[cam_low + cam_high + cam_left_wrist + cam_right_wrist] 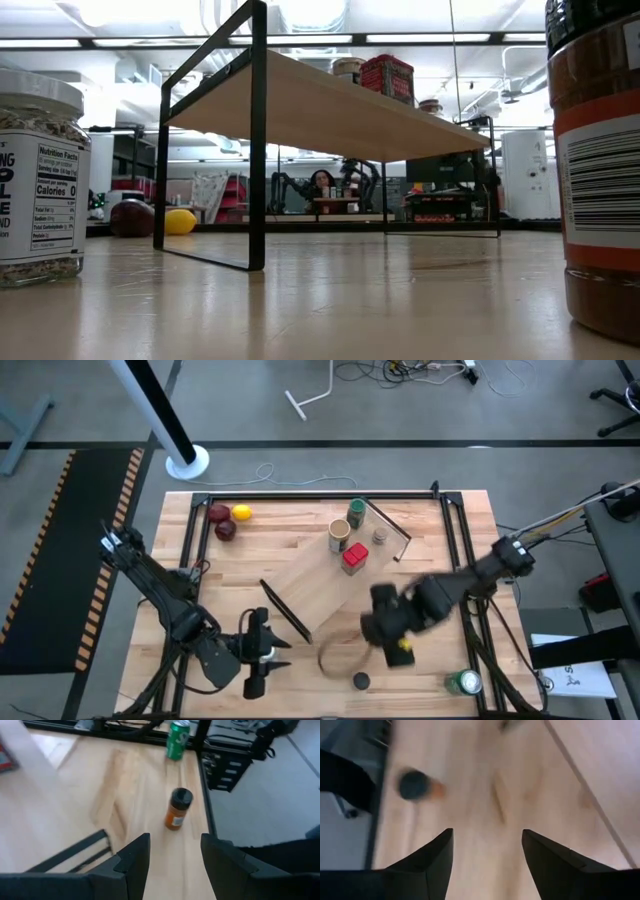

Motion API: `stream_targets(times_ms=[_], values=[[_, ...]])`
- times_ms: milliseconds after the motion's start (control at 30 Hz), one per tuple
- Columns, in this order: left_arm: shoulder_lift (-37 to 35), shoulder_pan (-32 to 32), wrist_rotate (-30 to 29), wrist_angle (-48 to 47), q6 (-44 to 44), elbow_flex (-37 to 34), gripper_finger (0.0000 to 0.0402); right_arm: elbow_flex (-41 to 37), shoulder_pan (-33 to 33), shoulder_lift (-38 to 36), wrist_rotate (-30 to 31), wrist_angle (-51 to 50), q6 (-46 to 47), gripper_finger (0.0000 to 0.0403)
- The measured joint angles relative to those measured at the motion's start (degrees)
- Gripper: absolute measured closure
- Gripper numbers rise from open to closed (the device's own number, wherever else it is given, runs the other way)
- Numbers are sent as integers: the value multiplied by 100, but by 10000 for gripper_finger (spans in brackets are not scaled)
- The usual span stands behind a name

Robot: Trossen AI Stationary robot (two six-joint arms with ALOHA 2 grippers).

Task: Shelf spices
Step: Put the black seasoning bottle on the shelf

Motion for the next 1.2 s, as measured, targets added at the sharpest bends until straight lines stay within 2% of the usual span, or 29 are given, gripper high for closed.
stream_targets(times_ms=[233, 400, 733, 1067, 1200], values=[[193, -2, 418, 265, 137, 0, 237, -145, 1345, 107, 1727, 1194, 478, 196], [195, -3, 420, 354, 91, 0, 237, -719, 1838, 136, 2649, 1895, 986, 184], [195, -7, 928, 27, -437, 0, 237, -2110, 2081, 150, 2849, 3590, 1875, 148], [198, -4, 1026, -325, -657, 0, 237, -2644, 2154, 206, 2865, 4270, 2147, 99], [196, -4, 1026, -325, -652, 0, 237, -2686, 2126, 376, 3058, 4281, 2149, 79]])
